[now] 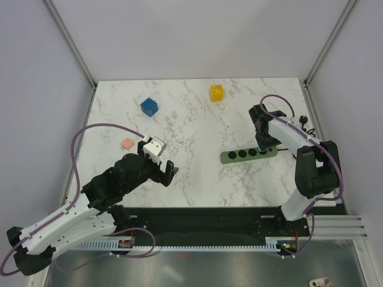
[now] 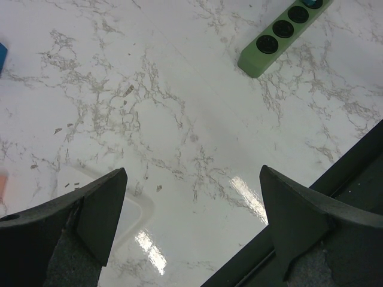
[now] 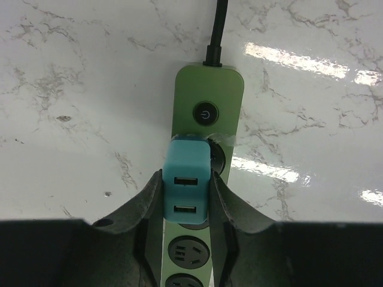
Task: Insert the plug
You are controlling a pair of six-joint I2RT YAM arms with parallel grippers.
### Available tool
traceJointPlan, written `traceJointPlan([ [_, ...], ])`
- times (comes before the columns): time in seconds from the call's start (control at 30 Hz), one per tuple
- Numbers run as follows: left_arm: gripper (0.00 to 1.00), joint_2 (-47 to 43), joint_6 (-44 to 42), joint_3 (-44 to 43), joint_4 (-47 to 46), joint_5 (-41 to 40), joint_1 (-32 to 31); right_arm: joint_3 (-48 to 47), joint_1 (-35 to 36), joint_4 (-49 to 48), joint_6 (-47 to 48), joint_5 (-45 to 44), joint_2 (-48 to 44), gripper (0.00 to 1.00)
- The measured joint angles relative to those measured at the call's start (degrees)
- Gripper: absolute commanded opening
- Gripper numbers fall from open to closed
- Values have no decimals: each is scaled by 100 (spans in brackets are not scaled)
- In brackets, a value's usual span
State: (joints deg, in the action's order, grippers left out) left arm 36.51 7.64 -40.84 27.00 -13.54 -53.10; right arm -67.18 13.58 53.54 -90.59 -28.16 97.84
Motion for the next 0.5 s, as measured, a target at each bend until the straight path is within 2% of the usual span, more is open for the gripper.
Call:
traceJointPlan([
  [0.5,99,-114,-2,0,-4,-2,0,280,59,-260,-291,-111,-170,0],
])
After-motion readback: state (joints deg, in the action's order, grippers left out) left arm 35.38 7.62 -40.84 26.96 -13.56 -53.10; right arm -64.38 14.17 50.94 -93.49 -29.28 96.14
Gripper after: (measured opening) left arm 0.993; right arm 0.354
